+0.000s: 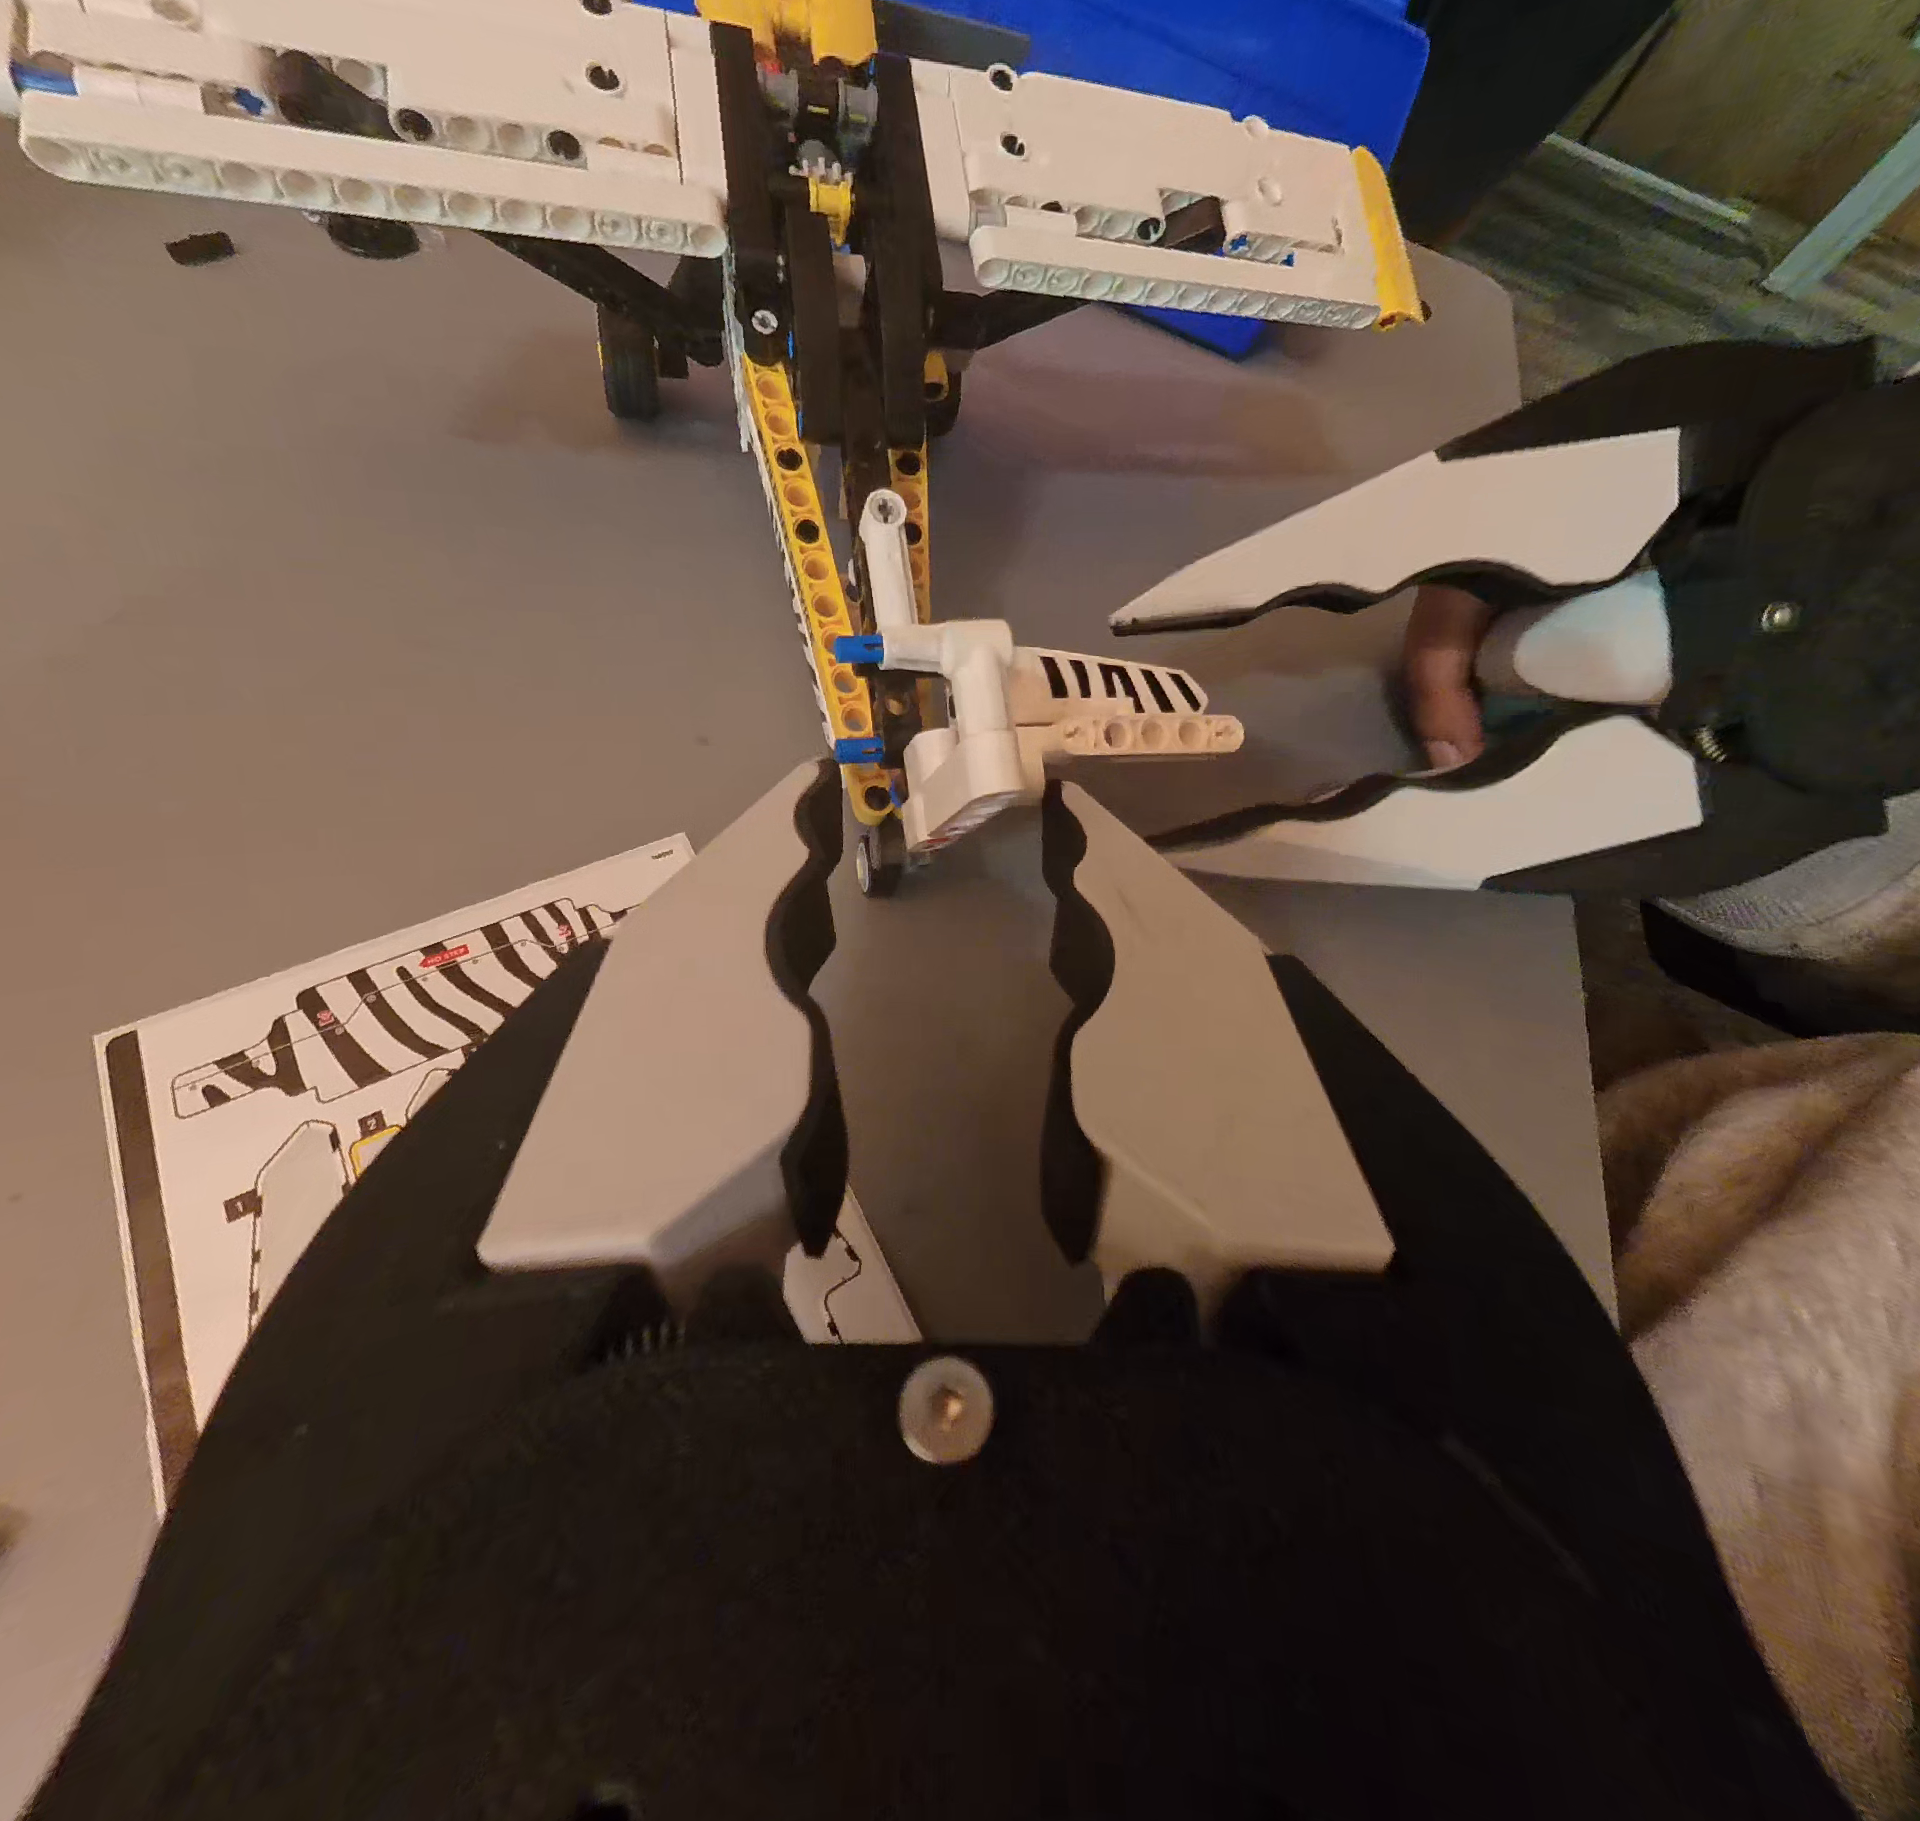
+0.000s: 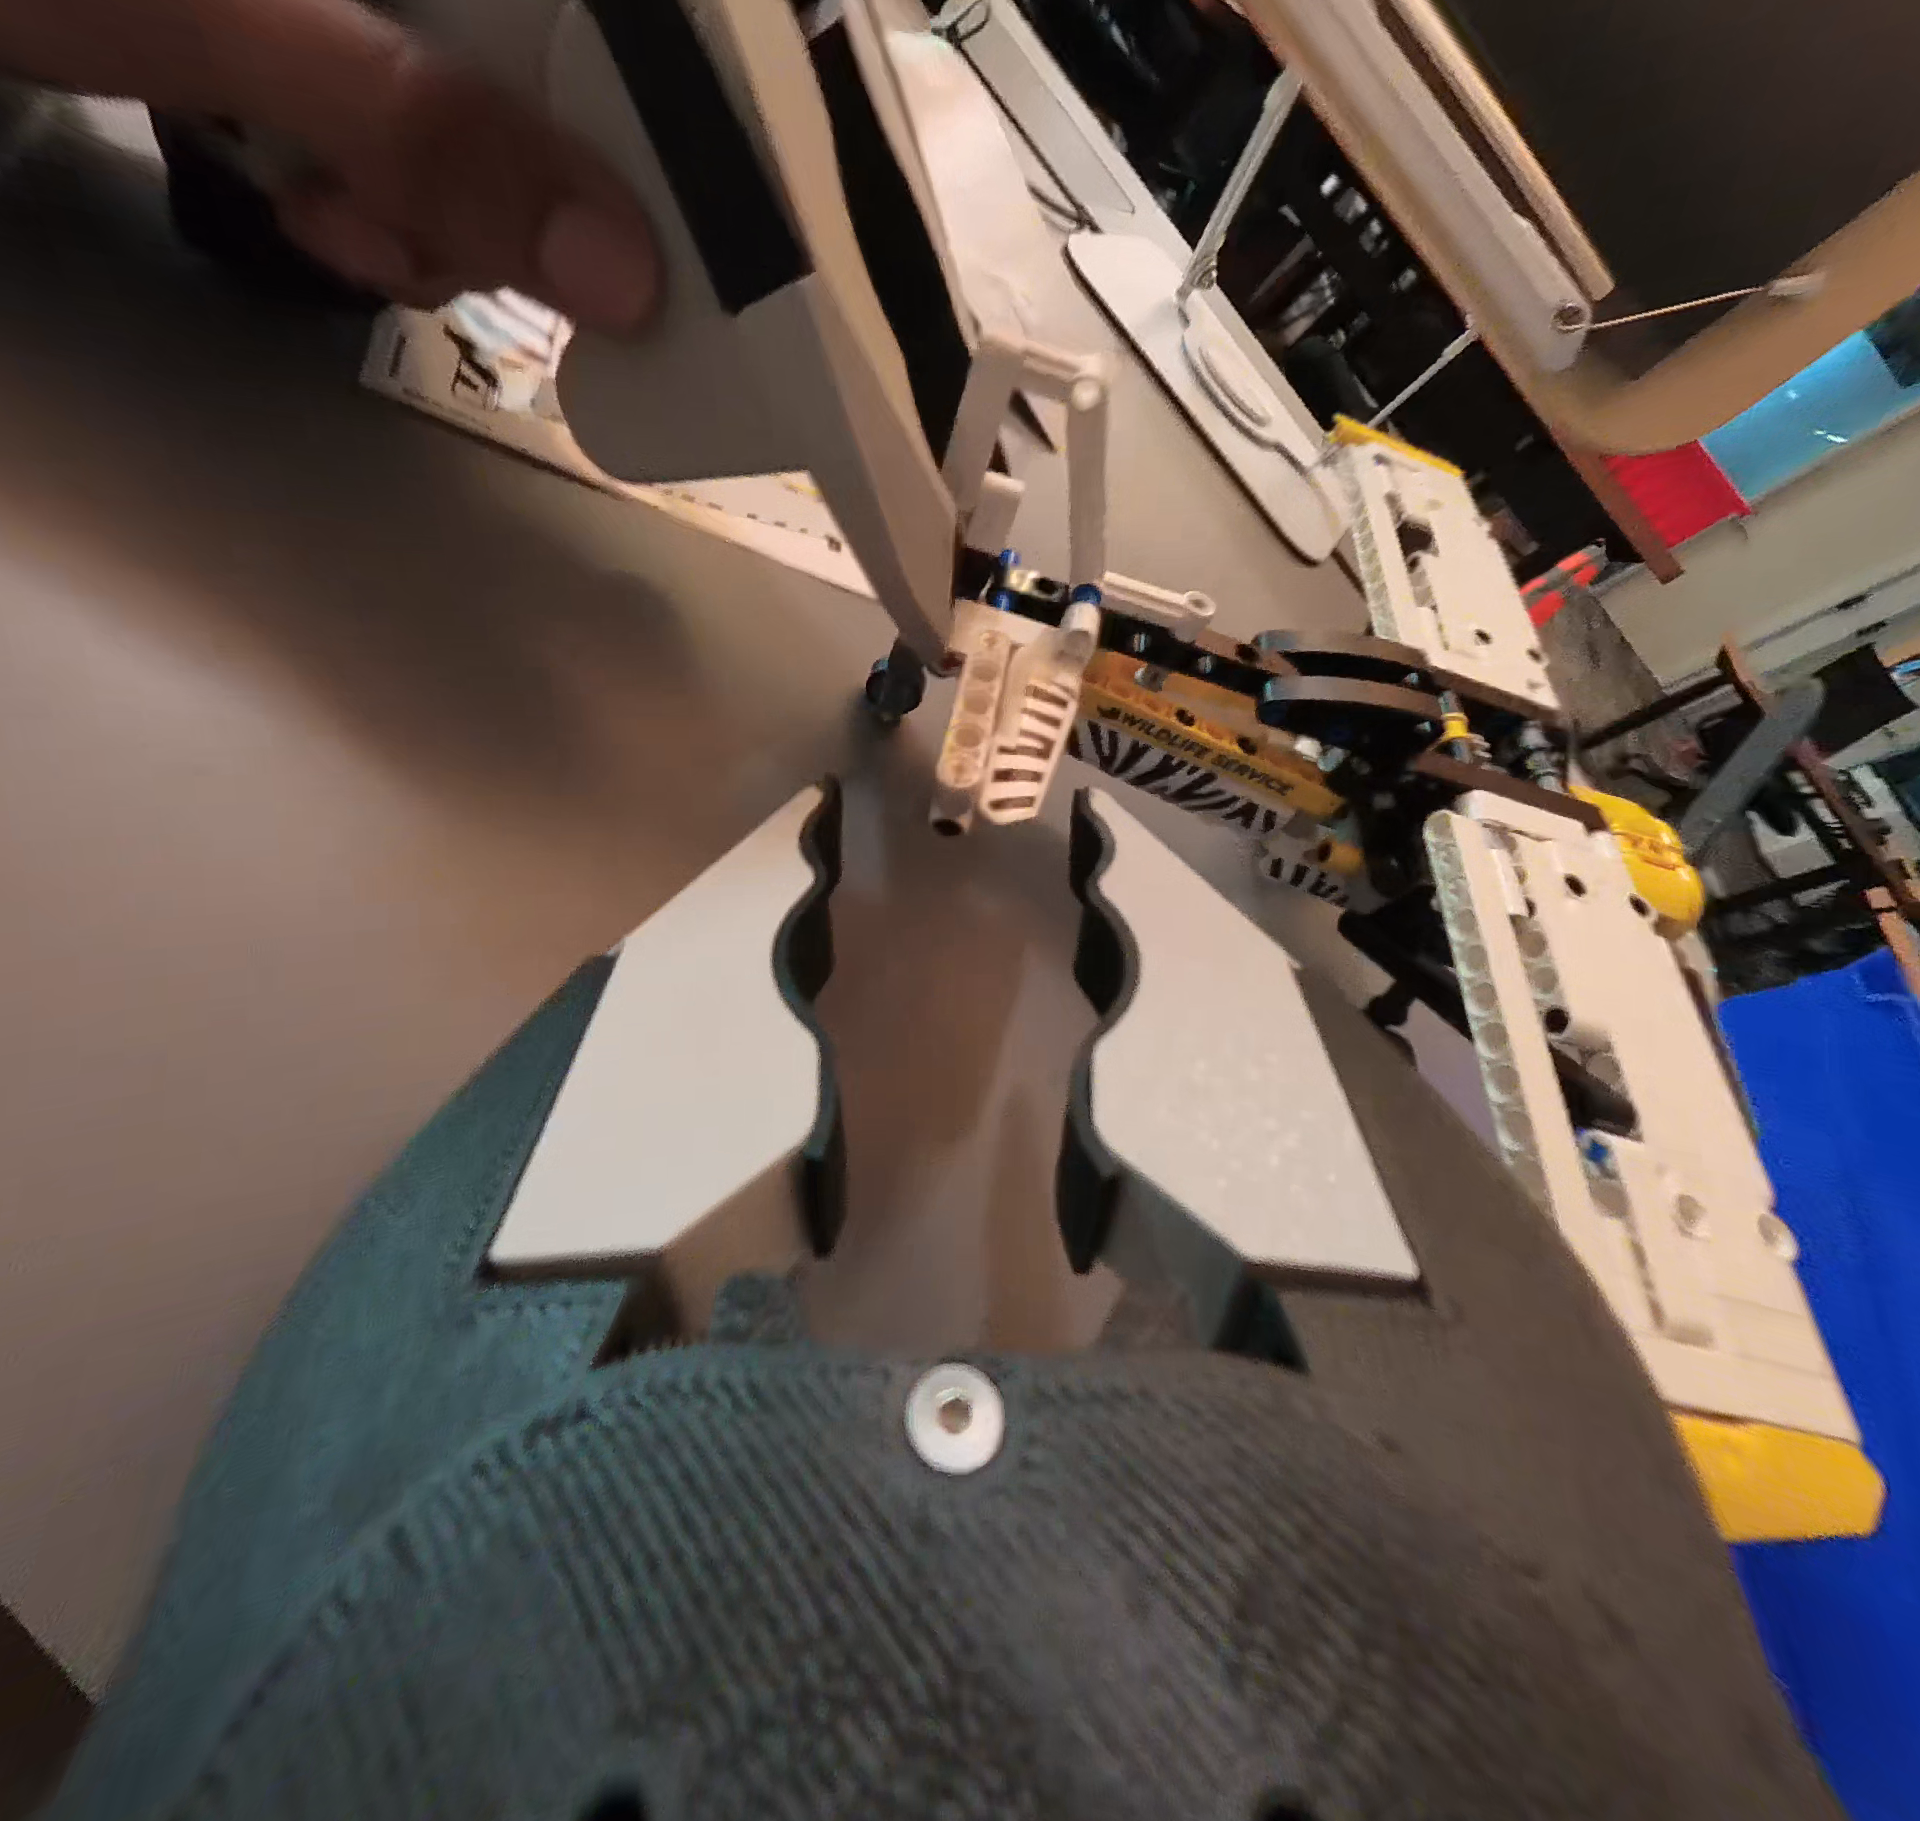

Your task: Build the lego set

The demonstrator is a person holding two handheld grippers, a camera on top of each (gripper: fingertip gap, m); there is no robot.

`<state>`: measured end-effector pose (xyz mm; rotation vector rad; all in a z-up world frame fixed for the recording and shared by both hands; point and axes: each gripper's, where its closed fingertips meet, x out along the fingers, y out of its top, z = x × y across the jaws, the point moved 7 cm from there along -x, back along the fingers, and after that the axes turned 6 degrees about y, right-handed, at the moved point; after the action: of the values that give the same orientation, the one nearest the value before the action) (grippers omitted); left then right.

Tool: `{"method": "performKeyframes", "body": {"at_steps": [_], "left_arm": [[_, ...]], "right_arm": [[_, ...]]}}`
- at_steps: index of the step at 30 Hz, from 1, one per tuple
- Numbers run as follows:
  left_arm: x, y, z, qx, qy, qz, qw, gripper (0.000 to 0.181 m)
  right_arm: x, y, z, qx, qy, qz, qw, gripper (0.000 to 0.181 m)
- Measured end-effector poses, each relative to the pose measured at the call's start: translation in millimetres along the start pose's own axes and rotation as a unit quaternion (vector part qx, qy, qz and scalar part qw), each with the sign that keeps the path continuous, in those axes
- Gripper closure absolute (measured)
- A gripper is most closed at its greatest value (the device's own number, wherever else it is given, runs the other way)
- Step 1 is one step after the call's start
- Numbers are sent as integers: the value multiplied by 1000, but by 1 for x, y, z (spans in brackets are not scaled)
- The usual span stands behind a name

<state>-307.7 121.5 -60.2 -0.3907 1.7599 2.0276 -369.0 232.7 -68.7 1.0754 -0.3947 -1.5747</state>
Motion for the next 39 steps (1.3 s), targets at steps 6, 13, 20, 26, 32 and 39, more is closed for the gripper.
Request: {"method": "performKeyframes", "body": {"at_steps": [6, 13, 20, 26, 32, 39], "left_arm": [[1, 0, 3, 19, 10, -3, 1000, 144], [2, -1, 8, 68, 48, -5, 997, 165], [2, -1, 9, 88, 61, -5, 994, 136], [0, 3, 0, 23, 31, 15, 999, 119], [6, 3, -1, 3, 16, -2, 1000, 134], [9, 3, 5, 32, 31, -8, 999, 141]], "right_arm": [[-4, 3, 11, 56, 29, 42, 997, 154], [0, 2, 8, 39, 21, 25, 999, 153], [-2, 1, 17, 86, 37, 40, 995, 158], [0, 0, 18, 94, 44, 34, 994, 155], [3, -1, 18, 95, 47, 24, 994, 156], [3, -1, 19, 105, 54, 24, 993, 157]]}}
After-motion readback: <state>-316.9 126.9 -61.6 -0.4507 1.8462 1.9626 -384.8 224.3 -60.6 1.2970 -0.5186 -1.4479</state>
